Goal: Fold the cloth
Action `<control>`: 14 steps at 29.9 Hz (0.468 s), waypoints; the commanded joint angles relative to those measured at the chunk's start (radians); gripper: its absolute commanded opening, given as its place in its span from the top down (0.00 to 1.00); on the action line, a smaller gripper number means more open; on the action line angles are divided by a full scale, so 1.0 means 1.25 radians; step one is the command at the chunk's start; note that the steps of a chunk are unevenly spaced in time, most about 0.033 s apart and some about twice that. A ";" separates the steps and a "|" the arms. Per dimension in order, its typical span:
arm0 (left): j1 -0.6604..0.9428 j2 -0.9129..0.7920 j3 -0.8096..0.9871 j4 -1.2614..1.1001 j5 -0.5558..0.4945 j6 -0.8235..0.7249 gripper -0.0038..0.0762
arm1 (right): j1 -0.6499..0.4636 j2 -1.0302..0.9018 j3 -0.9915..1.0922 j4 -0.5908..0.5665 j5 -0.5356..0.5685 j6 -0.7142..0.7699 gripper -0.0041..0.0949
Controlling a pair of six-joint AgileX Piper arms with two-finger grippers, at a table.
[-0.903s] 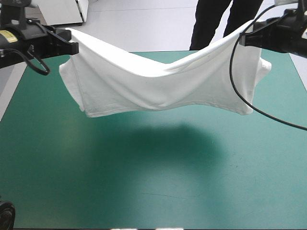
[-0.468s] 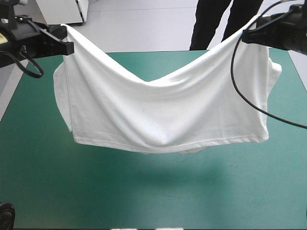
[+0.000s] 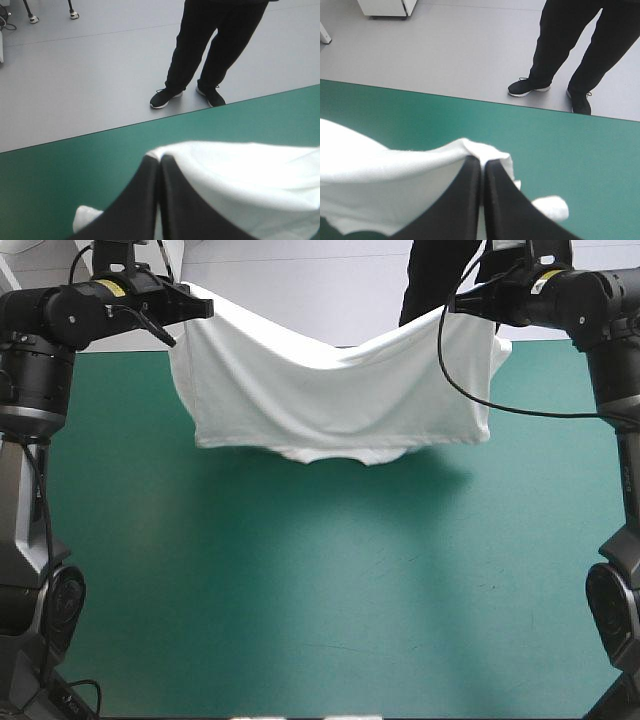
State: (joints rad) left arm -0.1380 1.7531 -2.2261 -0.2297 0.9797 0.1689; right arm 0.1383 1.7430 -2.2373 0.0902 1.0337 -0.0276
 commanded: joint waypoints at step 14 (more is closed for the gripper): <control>-0.003 0.023 0.075 0.008 0.154 -0.013 0.98 | -0.002 -0.015 0.139 0.006 0.158 0.027 0.98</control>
State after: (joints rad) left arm -0.1380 1.8173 -2.1713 -0.2234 1.1431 0.1689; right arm 0.1383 1.7688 -2.1188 0.0847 1.2125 0.0000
